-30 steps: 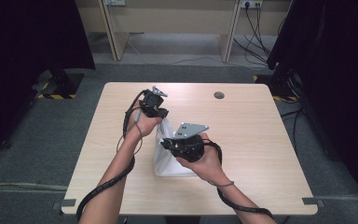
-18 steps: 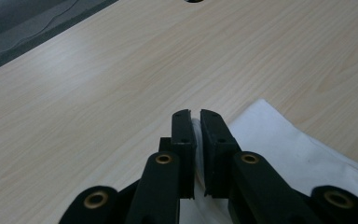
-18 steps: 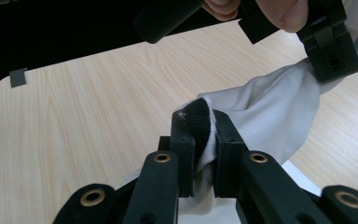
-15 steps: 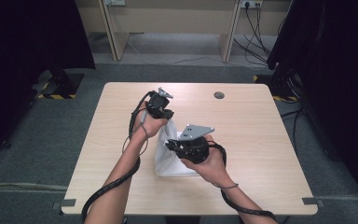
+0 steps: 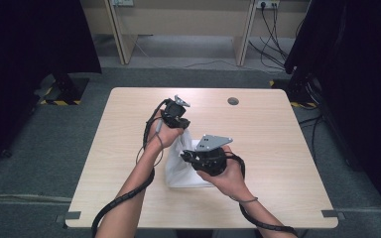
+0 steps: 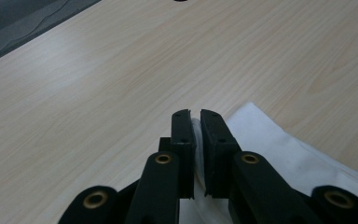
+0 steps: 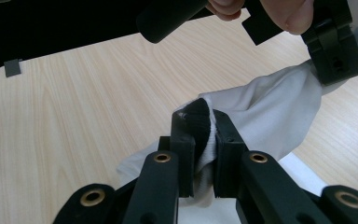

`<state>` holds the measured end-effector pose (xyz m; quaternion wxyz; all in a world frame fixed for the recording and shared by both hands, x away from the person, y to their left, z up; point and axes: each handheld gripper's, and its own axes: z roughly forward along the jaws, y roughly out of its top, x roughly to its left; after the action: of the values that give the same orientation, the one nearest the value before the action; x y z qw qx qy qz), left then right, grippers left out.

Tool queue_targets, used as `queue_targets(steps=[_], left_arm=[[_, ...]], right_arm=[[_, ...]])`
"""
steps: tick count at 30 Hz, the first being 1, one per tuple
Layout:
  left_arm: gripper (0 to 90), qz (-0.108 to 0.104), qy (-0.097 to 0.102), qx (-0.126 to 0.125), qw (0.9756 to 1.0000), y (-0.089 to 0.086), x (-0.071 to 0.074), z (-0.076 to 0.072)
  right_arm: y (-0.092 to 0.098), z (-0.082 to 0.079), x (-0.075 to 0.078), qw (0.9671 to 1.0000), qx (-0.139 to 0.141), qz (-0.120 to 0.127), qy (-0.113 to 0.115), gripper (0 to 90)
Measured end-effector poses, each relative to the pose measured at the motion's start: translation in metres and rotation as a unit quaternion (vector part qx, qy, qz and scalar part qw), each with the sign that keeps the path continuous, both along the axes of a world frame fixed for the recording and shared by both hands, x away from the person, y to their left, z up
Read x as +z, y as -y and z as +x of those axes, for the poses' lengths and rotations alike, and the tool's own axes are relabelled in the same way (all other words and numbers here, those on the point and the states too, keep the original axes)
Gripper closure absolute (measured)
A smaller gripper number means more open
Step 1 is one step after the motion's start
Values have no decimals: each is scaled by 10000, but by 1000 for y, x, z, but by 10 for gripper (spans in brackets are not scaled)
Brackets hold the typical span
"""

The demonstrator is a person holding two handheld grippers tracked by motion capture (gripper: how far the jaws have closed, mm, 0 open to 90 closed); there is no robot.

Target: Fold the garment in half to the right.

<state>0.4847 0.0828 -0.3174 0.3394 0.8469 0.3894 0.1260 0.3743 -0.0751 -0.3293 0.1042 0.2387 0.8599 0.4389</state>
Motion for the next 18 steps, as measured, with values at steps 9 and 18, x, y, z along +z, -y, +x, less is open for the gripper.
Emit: queue_targets(steps=[9, 18], left_arm=[[843, -9, -30, -54, 10000, 8, -5, 0], [843, -35, -41, -138, 9999, 18, -9, 1]], right_arm=[[6, -1, -3, 10000, -31, -16, -26, 821], [12, -2, -6, 9999, -45, -66, -81, 821]])
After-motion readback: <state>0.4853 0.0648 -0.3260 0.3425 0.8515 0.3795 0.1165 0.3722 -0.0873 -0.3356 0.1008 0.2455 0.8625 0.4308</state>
